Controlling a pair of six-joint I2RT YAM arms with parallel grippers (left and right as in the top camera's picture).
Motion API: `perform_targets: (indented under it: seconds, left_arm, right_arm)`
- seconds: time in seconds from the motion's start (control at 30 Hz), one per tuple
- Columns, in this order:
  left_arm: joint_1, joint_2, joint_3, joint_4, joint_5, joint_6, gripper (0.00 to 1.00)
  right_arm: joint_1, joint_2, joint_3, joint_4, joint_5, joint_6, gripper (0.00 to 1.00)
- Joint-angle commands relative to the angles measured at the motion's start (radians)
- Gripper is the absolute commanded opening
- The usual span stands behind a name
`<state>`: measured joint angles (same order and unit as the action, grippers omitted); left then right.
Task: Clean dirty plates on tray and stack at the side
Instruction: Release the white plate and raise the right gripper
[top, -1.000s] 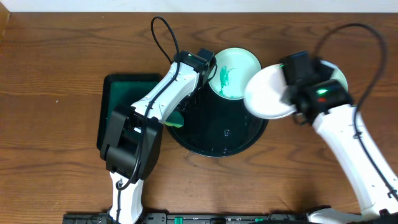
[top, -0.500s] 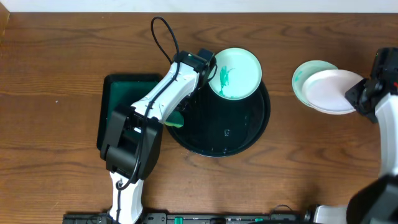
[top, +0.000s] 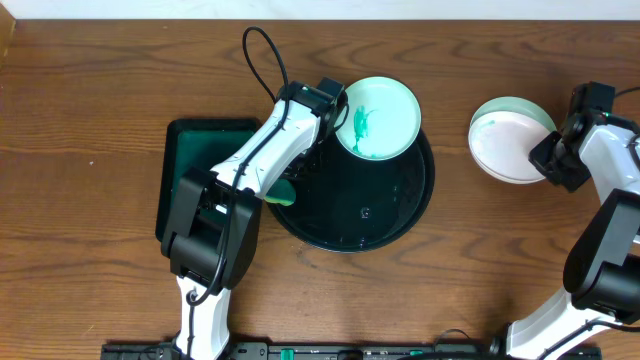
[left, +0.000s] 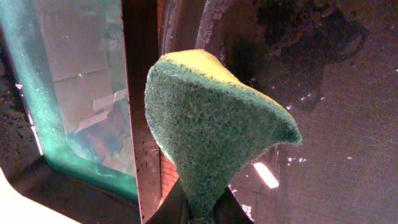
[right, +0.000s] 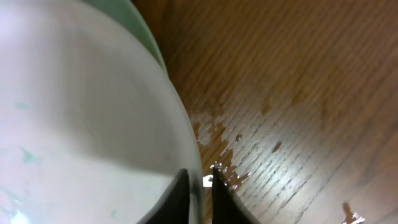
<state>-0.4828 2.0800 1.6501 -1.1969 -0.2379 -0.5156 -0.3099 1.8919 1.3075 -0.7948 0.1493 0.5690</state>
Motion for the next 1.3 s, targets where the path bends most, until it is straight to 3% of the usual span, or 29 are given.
perform_targets:
  seconds: [0.0, 0.13, 0.23, 0.4, 0.53, 0.63, 0.83, 0.87, 0.9, 0.93, 1.0, 1.03, 1.27]
  left_arm:
    - [0.002, 0.011, 0.029, -0.006, -0.005, 0.014, 0.07]
    - [0.002, 0.011, 0.029, -0.006, -0.005, 0.014, 0.07]
    - [0.002, 0.011, 0.029, -0.006, -0.005, 0.014, 0.07]
    - [0.002, 0.011, 0.029, -0.005, -0.005, 0.014, 0.07]
    - [0.002, 0.011, 0.029, -0.003, -0.005, 0.014, 0.07]
    - [0.002, 0.011, 0.029, -0.003, -0.005, 0.014, 0.07]
    - [0.002, 0.011, 0.029, -0.003, -0.005, 0.014, 0.07]
    - [0.002, 0.011, 0.029, -0.003, -0.005, 0.014, 0.07]
    - [0.002, 0.011, 0.029, -0.002, -0.005, 0.014, 0.07]
    - [0.002, 0.011, 0.029, -0.002, -0.005, 0.014, 0.07]
    - [0.002, 0.011, 0.029, -0.002, -0.005, 0.014, 0.07]
    - [0.002, 0.011, 0.029, -0.002, -0.005, 0.014, 0.07]
    - [0.002, 0.011, 0.029, -0.007, -0.005, 0.015, 0.07]
  right_arm:
    - [0.01, 0.006, 0.014, 0.006, -0.01, -0.011, 0.43]
    - [0.01, -0.002, 0.019, 0.038, -0.04, -0.067, 0.57]
    - [0.013, -0.023, 0.048, 0.043, -0.076, -0.115, 0.58]
    - [0.039, -0.075, 0.122, 0.035, -0.126, -0.262, 0.5]
    - [0.076, -0.134, 0.165, 0.032, -0.334, -0.456, 0.39]
    - [0.124, -0.178, 0.177, 0.031, -0.488, -0.599, 0.39]
    - [0.286, -0.216, 0.177, -0.089, -0.476, -0.819, 0.47]
    - [0.315, -0.209, 0.175, -0.11, -0.433, -0.781, 0.49]
    - [0.342, -0.202, 0.175, -0.132, -0.36, -0.686, 0.43]
    - [0.362, -0.193, 0.173, -0.151, -0.282, -0.578, 0.35]
    - [0.392, -0.171, 0.165, -0.2, -0.135, -0.348, 0.06]
    - [0.401, -0.155, 0.161, -0.214, -0.087, -0.282, 0.01]
    - [0.384, -0.063, 0.16, -0.226, -0.03, -0.179, 0.01]
